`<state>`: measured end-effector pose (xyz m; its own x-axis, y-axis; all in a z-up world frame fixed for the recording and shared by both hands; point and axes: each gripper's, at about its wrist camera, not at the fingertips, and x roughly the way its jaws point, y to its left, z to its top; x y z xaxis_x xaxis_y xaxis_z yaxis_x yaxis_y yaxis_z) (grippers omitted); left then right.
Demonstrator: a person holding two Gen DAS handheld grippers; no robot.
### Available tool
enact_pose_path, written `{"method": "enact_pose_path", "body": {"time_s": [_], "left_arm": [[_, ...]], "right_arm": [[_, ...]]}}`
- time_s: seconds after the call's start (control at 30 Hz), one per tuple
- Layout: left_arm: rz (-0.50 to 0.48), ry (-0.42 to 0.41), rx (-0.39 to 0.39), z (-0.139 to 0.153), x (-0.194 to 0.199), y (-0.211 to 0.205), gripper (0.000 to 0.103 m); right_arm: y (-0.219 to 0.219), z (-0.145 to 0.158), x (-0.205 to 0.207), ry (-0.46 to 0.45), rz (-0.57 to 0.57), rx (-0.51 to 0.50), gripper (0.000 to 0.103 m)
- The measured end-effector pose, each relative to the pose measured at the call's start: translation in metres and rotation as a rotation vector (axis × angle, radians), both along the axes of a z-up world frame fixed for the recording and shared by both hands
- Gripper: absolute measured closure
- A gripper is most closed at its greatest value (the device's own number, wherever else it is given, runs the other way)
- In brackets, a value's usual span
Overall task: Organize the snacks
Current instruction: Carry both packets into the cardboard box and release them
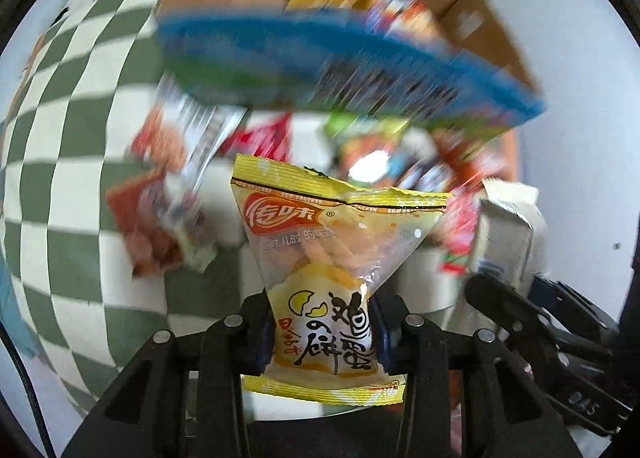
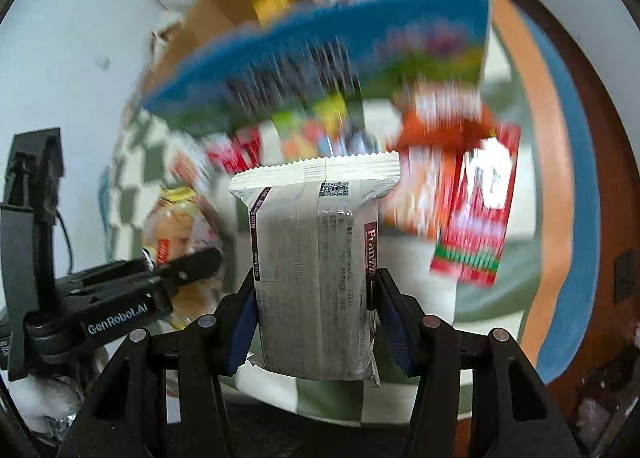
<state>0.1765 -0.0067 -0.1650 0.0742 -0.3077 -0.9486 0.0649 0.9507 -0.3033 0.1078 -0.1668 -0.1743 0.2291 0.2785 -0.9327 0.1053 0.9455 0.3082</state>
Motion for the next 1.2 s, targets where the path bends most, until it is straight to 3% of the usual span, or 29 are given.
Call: {"method": "enact_pose_path", "body": {"time_s": [0.17,0.3,0.47,0.6,0.8,0.87,0.9,0.93,0.97,1.2], "left_arm": [[-0.003,-0.095,-0.043,0.057,0.043,-0.013,0.067],[-0.005,-0.169,0.009,0.076,0.099,-0.027,0.067],[0.007,-0.164,0.115,0.055,0.184,-0.039,0.067],[0.003,-0.146,0.243,0.029,0.232,-0.041,0.067],[0.031,-0.076,0.272,-0.011,0.274,-0.031,0.067],[0.023,-0.075,0.283,-0.017,0.288,-0.032,0.057],[0.017,-0.081,0.278,-0.018,0.293,-0.033,0.039],[0.015,-0.084,0.279,-0.019,0.298,-0.034,0.016],[0.013,-0.089,0.278,-0.019,0.3,-0.035,0.009],[0.015,-0.077,0.267,-0.022,0.302,-0.04,0.007]], "right_arm": [[-0.024,0.057,0.059,-0.137,-0.016,-0.04,0.045],[-0.05,0.078,0.121,-0.187,-0.045,-0.123,0.045],[-0.07,0.066,0.214,-0.146,-0.055,-0.253,0.045],[-0.077,0.045,0.273,-0.085,-0.057,-0.334,0.045],[-0.093,0.009,0.322,0.038,-0.089,-0.344,0.044],[-0.102,-0.002,0.331,0.063,-0.09,-0.33,0.036],[-0.103,-0.004,0.33,0.071,-0.079,-0.328,0.031],[-0.102,-0.007,0.334,0.075,-0.07,-0.325,0.019],[-0.101,-0.008,0.338,0.079,-0.061,-0.321,0.011],[-0.091,-0.022,0.339,0.087,-0.035,-0.33,0.007]]}}
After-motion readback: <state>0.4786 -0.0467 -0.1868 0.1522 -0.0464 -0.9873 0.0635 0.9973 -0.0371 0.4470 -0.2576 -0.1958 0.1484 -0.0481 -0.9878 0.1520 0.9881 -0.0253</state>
